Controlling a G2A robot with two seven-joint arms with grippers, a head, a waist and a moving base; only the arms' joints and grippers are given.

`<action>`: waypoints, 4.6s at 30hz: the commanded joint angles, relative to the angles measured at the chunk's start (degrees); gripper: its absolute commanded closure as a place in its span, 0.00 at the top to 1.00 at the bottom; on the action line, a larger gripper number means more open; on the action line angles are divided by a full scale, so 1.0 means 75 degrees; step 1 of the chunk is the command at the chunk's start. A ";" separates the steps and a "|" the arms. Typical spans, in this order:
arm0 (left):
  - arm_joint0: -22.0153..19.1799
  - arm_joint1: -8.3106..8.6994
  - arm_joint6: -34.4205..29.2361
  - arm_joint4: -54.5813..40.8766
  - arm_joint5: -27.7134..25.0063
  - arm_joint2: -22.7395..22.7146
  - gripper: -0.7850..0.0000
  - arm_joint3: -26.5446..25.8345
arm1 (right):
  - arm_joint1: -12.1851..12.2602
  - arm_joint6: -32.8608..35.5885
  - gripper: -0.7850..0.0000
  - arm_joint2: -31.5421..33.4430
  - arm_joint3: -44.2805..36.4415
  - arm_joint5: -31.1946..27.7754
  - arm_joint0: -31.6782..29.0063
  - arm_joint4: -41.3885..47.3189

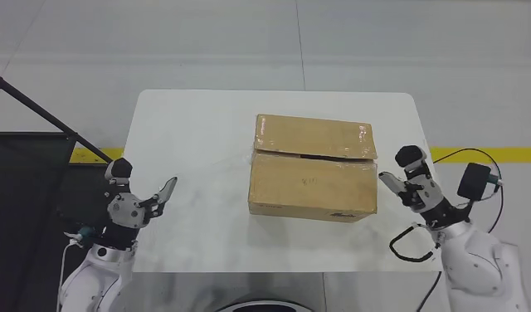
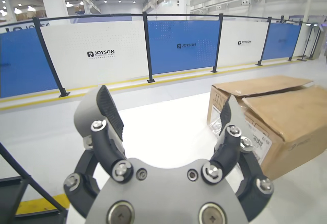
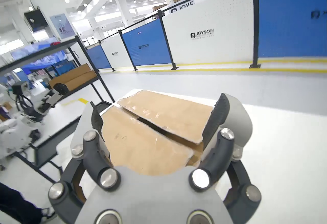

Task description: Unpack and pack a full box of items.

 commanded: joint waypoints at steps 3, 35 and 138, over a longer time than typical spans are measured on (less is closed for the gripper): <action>-0.0189 -0.0004 -0.0201 -0.0565 -0.0239 -0.0005 1.00 0.0182 | 0.0176 0.2203 1.00 0.0108 0.0461 0.0290 0.0283 0.2533; -0.0463 -0.0021 -0.0344 -0.0632 -0.0656 0.0137 1.00 0.0451 | 0.0534 0.5304 1.00 -0.0507 0.1714 0.1448 0.1420 0.5523; -0.2791 0.0231 -0.2240 -0.0678 -0.3742 0.3445 1.00 0.2730 | 0.2636 0.4310 1.00 -0.2937 0.1958 0.3188 0.2064 0.9585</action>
